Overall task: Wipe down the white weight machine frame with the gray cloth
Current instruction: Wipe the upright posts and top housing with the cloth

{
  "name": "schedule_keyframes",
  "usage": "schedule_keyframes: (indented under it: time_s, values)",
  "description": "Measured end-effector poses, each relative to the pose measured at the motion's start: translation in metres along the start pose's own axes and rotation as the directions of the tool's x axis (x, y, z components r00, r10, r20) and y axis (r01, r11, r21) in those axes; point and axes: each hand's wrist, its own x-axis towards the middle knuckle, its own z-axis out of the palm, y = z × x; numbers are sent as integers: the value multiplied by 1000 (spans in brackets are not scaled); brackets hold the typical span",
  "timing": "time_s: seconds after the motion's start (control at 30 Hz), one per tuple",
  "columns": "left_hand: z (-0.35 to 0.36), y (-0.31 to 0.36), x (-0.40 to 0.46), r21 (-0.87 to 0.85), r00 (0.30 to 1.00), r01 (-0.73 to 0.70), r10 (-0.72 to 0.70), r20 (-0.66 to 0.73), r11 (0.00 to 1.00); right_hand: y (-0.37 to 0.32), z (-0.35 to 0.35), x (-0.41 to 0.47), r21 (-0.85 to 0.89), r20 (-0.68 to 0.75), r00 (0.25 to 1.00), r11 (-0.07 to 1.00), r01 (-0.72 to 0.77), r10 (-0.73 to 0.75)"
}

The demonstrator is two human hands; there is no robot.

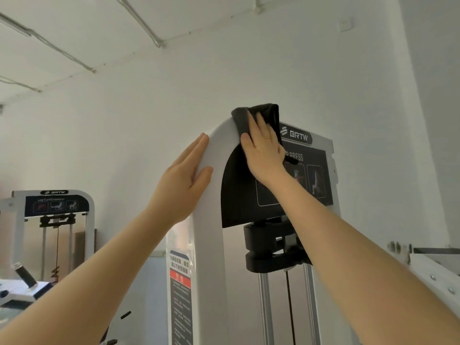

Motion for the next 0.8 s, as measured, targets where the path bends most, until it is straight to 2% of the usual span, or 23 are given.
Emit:
schedule_keyframes:
  time_s: [0.13, 0.23, 0.33, 0.63, 0.73, 0.8]
  values:
    - [2, 2, -2, -30, 998, 32, -34, -47, 999, -24, 9, -48, 1, -4, 973, 973, 232, -232]
    - [-1, -1, -21, -128, 988, 66, -83, -130, 990, -30, 10, -81, -49, -4, 948, 947, 316, -317]
    - [-3, -11, -53, -170, 987, 99, -119, -110, 980, -28, 17, -116, -102, 6, 917, 912, 397, -399]
    - [2, -18, -117, -110, 979, 198, -192, 63, 974, -19, 28, -180, -149, 101, 857, 844, 515, -505]
    - [-3, -11, -104, -128, 986, 162, -157, 48, 978, -22, 23, -152, -191, 102, 876, 855, 483, -472]
    - [-6, -6, -90, -112, 992, 129, -127, 20, 985, -26, 18, -124, -175, 89, 915, 898, 403, -393]
